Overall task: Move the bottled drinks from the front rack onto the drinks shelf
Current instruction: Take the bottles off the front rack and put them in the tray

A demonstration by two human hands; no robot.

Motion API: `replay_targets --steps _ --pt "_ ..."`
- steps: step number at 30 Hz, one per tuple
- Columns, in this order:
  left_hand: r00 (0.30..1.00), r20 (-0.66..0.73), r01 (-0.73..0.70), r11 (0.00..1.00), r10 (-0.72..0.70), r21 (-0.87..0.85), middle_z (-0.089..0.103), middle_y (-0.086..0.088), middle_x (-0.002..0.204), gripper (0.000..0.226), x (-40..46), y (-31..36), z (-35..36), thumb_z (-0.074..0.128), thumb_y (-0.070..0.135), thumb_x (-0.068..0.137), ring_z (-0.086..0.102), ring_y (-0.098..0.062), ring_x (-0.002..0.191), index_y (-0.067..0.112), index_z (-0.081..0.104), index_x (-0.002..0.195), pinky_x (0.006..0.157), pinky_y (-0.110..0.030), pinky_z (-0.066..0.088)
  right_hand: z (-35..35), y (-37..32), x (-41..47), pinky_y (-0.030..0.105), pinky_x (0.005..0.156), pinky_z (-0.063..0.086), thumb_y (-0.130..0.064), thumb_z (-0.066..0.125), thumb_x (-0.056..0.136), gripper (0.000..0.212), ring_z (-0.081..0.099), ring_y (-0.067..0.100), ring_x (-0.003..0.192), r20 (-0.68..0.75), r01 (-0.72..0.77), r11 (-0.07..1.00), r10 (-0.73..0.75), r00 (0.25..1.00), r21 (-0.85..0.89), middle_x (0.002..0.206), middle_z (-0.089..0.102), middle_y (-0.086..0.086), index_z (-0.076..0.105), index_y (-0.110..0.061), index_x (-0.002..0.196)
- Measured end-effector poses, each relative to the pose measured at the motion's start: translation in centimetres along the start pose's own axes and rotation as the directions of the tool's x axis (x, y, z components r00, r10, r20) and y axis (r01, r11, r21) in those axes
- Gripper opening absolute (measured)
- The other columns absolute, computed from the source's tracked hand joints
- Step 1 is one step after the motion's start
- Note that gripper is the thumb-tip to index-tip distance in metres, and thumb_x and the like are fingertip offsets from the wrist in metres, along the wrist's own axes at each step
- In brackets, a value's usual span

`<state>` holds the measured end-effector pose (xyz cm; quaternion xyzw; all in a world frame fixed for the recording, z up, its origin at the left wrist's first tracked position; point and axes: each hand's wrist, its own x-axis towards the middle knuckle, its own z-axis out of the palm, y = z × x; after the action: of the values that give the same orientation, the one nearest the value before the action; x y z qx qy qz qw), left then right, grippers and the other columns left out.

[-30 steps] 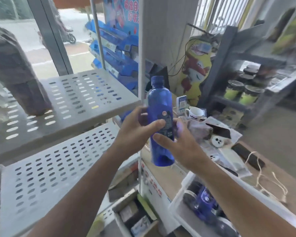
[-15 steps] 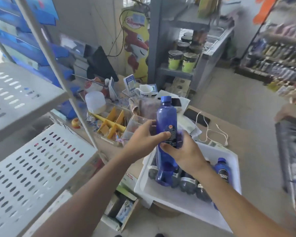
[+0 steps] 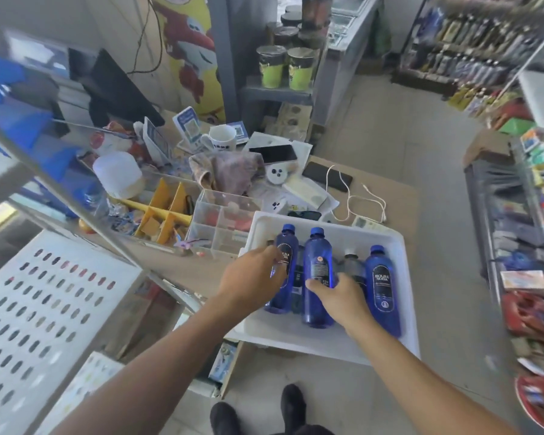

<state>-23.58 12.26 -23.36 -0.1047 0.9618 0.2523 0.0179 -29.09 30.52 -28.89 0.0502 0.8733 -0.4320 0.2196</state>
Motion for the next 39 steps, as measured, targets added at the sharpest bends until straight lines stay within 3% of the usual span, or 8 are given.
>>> replay_targets --steps 7,10,14,18,22,28,32,39 --pt "1.0 0.002 0.03 0.999 -0.03 0.016 0.066 0.005 0.11 0.023 -0.8 -0.9 1.2 0.047 0.036 0.097 0.063 -0.02 0.095 0.024 0.059 0.112 0.076 -0.036 0.054 1.8 0.3 1.5 0.03 0.059 0.042 -0.056 0.073 0.076 0.042 0.061 0.021 0.075 -0.016 -0.039 0.984 0.037 0.999 -0.175 0.09 0.064 0.002 0.058 -0.019 0.091" --pt "0.999 -0.002 0.037 0.999 -0.037 0.014 0.066 0.005 0.109 0.022 -1.0 -1.2 1.4 0.047 0.038 0.097 0.063 -0.019 0.095 0.024 0.059 0.109 0.075 -0.036 0.054 2.2 -0.2 2.1 0.033 0.064 0.043 -0.064 0.068 0.075 0.057 0.06 0.026 0.084 -0.051 -0.045 0.977 0.034 0.998 -0.209 0.101 0.059 0.005 0.055 -0.015 0.102" --pt "0.999 0.011 0.044 0.998 -0.045 0.053 0.066 0.006 0.109 0.024 -1.2 -1.2 1.6 0.046 0.039 0.097 0.063 -0.019 0.094 0.024 0.059 0.11 0.074 -0.035 0.054 2.0 -0.3 2.2 0.031 0.068 0.04 -0.061 0.065 0.081 0.052 0.055 0.025 0.082 -0.044 -0.009 0.973 -0.001 0.999 -0.232 0.103 0.054 0.007 0.058 -0.015 0.104" --pt "0.998 0.022 0.056 0.994 -0.058 0.096 0.066 0.006 0.109 0.025 -1.4 -1.0 2.0 0.044 0.041 0.098 0.063 -0.02 0.093 0.024 0.058 0.11 0.072 -0.034 0.053 1.7 0.3 2.5 0.028 0.056 0.038 -0.066 0.064 0.079 0.052 0.059 0.021 0.079 0.016 0.027 0.97 -0.024 1.0 -0.24 0.097 0.063 0.005 0.06 -0.017 0.098" --pt "0.997 0.021 0.066 0.99 -0.07 0.126 0.066 0.005 0.11 0.025 -1.4 -0.5 2.3 0.045 0.041 0.098 0.063 -0.021 0.092 0.023 0.057 0.11 0.071 -0.033 0.053 1.1 0.3 2.6 0.032 0.065 0.045 -0.057 0.061 0.086 0.037 0.06 0.023 0.083 0.058 0.078 0.969 -0.066 0.996 -0.234 0.096 0.064 0.003 0.058 -0.021 0.094" --pt "0.995 0.009 0.093 0.985 -0.095 0.145 0.066 0.005 0.111 0.025 -1.5 0.2 2.5 0.045 0.04 0.098 0.063 -0.021 0.093 0.023 0.057 0.112 0.071 -0.032 0.052 -0.5 0.5 2.0 0.04 0.082 0.052 -0.046 0.057 0.09 0.041 0.059 0.027 0.102 0.093 0.198 0.93 -0.177 0.98 -0.311 0.116 0.056 0.005 0.054 -0.018 0.119" --pt "0.993 -0.027 0.116 0.98 -0.113 0.163 0.066 0.006 0.111 0.027 -1.9 0.8 1.6 0.044 0.042 0.099 0.063 -0.018 0.094 0.025 0.058 0.114 0.07 -0.032 0.052 -2.0 -1.4 1.1 0.039 0.089 0.047 -0.039 0.054 0.095 0.039 0.051 0.026 0.113 0.179 0.43 0.784 -0.393 0.902 -0.448 0.126 0.051 0.005 0.053 -0.014 0.125" --pt "0.963 -0.188 0.228 0.956 -0.193 0.185 0.065 0.01 0.117 0.028 -4.6 0.4 -3.6 0.048 0.042 0.1 0.062 -0.011 0.093 0.027 0.057 0.122 0.067 -0.028 0.056 -2.2 -8.8 -1.6 0.042 0.097 0.044 -0.048 0.042 0.098 0.046 0.046 0.024 0.12 0.507 0.745 0.312 -0.575 0.642 -0.59 0.13 0.051 0.003 0.048 -0.016 0.131"
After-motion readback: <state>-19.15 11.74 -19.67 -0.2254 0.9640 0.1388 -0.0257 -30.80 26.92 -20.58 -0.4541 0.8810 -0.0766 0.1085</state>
